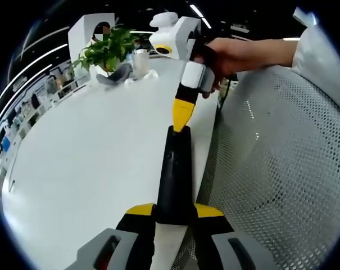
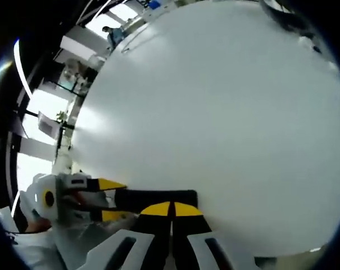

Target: Press the specified remote control buttons in sequence, fully releasing each button before pressing the next.

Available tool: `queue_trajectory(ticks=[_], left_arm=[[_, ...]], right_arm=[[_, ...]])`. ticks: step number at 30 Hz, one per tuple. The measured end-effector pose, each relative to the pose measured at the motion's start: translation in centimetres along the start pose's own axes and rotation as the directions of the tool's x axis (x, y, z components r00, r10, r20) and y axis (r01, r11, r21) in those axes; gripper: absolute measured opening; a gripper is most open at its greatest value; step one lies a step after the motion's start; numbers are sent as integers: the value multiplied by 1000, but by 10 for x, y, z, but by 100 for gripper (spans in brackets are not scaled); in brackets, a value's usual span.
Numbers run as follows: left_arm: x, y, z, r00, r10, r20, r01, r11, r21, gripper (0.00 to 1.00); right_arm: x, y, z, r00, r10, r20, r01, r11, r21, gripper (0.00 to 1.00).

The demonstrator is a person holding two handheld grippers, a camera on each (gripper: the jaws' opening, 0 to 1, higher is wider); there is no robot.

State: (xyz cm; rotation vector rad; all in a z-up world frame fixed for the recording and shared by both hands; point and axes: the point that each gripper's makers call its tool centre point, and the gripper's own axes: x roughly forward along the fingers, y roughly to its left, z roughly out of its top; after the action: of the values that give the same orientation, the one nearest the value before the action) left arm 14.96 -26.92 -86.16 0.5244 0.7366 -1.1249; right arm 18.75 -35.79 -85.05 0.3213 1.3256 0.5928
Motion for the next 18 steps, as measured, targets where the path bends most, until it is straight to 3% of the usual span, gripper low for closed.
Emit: queue_trajectory(ticks=[18], left_arm=[[0, 0, 0, 1000, 0, 1, 0, 1000, -4, 25]], right_arm=[[2, 3, -4, 1000, 2, -15, -2, 1000, -22, 0]])
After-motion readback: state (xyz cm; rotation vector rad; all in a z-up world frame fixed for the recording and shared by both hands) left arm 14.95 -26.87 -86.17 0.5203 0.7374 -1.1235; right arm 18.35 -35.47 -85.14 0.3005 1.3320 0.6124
